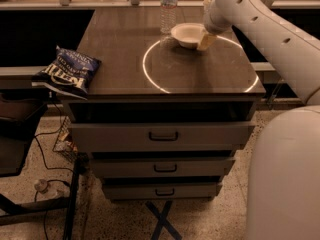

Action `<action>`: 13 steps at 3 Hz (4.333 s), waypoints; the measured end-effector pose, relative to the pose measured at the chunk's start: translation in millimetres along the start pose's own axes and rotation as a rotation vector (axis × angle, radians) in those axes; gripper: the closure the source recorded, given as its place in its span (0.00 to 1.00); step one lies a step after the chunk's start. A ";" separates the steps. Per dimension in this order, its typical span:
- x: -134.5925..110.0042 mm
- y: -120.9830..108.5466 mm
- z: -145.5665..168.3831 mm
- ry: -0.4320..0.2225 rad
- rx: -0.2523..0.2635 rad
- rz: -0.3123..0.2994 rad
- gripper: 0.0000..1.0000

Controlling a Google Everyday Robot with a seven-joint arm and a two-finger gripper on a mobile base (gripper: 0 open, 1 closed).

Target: Move paper bowl near blue chip bag

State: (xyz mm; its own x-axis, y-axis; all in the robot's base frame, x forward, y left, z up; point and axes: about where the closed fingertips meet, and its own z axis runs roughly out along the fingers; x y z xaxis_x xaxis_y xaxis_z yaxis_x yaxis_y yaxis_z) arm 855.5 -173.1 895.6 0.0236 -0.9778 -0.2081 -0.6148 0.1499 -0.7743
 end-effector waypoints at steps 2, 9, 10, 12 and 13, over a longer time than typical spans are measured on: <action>-1.5 1.5 4.1 -0.003 -0.003 0.000 0.65; -16.8 -42.8 -104.0 -0.104 0.083 -0.246 1.00; -39.7 -40.2 -151.5 -0.261 0.109 -0.284 1.00; -98.5 10.0 -221.7 -0.598 0.093 -0.437 1.00; -128.7 72.0 -215.8 -0.630 -0.036 -0.579 1.00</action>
Offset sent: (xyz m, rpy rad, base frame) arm 0.0016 0.0004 0.0001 0.0022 -0.0017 0.0004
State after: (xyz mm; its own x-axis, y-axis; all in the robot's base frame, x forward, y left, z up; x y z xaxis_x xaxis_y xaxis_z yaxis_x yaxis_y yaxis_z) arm 638.1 -68.0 995.6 0.7688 -0.6335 -0.0870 -0.3948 -0.3633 -0.8439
